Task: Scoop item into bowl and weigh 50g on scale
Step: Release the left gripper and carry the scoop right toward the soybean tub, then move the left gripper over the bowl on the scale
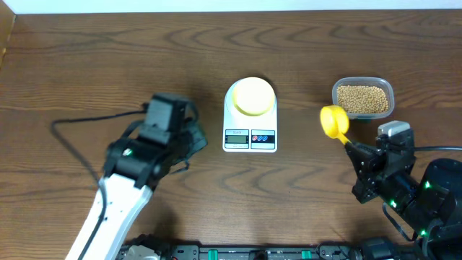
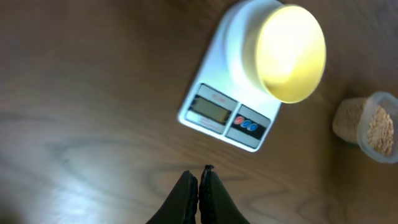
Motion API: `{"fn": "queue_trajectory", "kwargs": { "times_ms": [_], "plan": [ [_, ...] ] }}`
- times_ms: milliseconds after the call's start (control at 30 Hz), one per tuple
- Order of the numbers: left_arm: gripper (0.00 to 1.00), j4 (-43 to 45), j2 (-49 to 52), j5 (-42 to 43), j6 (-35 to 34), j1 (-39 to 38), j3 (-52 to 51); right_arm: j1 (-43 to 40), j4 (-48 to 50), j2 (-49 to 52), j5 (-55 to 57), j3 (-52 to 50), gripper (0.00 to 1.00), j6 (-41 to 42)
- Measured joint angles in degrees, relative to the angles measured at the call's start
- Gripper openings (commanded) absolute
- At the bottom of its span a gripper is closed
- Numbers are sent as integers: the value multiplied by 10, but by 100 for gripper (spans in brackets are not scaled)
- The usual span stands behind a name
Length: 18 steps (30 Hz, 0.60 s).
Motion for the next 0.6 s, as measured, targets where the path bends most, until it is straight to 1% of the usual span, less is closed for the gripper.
{"fn": "queue_trajectory", "kwargs": {
  "times_ms": [167, 333, 467, 600],
  "plan": [
    [7, 87, 72, 2, 0, -66, 0, 0, -9, 2, 60, 0, 1, 0],
    [7, 142, 159, -3, -8, -127, 0, 0, -9, 2, 103, 0, 1, 0],
    [7, 178, 233, -3, -28, -156, 0, 0, -9, 2, 117, 0, 1, 0],
    [7, 216, 288, -9, -34, -169, 0, 0, -9, 2, 123, 0, 1, 0]
  ]
}}
